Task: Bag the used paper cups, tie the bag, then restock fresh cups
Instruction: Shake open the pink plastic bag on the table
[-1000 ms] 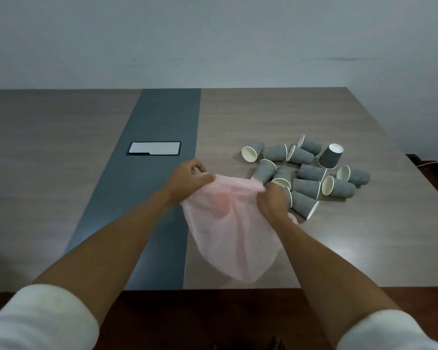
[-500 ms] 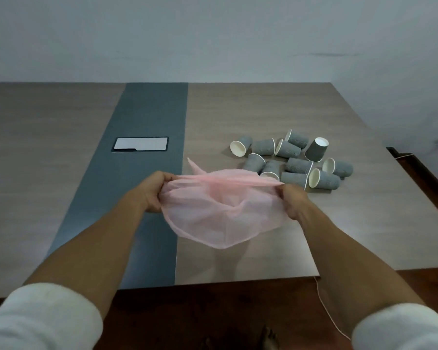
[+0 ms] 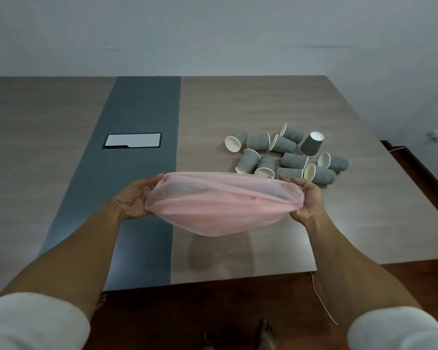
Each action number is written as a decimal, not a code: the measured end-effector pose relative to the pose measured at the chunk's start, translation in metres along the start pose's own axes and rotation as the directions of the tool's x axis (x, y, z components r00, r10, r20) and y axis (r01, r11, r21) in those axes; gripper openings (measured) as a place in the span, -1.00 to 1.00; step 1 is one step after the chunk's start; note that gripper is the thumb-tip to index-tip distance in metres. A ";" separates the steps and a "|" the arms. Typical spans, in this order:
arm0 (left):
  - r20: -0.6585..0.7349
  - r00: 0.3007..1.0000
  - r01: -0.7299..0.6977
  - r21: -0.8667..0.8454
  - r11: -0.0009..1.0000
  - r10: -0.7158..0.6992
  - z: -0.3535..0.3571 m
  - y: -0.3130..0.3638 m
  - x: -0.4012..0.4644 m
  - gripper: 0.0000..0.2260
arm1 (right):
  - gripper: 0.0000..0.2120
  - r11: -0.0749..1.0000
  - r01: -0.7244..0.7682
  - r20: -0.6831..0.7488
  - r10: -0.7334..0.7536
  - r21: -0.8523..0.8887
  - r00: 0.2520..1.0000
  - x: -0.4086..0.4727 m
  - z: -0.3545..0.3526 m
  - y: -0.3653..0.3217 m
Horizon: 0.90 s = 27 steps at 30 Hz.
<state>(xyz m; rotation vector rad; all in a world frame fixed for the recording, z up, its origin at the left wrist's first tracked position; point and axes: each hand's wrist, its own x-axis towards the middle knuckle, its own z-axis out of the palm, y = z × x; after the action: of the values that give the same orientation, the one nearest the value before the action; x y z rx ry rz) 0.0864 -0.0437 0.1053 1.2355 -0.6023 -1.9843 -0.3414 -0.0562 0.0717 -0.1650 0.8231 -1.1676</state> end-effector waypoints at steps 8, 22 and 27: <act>-0.033 0.906 -0.054 0.980 0.193 0.422 0.060 -0.048 0.059 -0.02 | -0.81 0.964 -0.099 -0.068 0.084 -0.246 0.994 0.012 0.028 0.037; -0.239 0.786 -0.077 0.877 0.474 0.570 0.078 -0.047 0.086 -0.88 | -0.20 0.253 0.186 -0.016 -0.630 -0.950 0.776 0.006 0.003 0.114; -0.016 0.649 0.078 0.996 -0.046 0.761 0.045 -0.021 0.044 -0.69 | -0.71 0.125 0.178 0.059 -0.637 -0.976 0.768 0.022 0.006 0.081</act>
<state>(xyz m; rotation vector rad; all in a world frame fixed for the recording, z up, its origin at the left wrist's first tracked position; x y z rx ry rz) 0.0262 -0.0632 0.0854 1.9953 -1.9080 -0.1912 -0.2739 -0.0430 0.0230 -1.3655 1.9233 -1.0423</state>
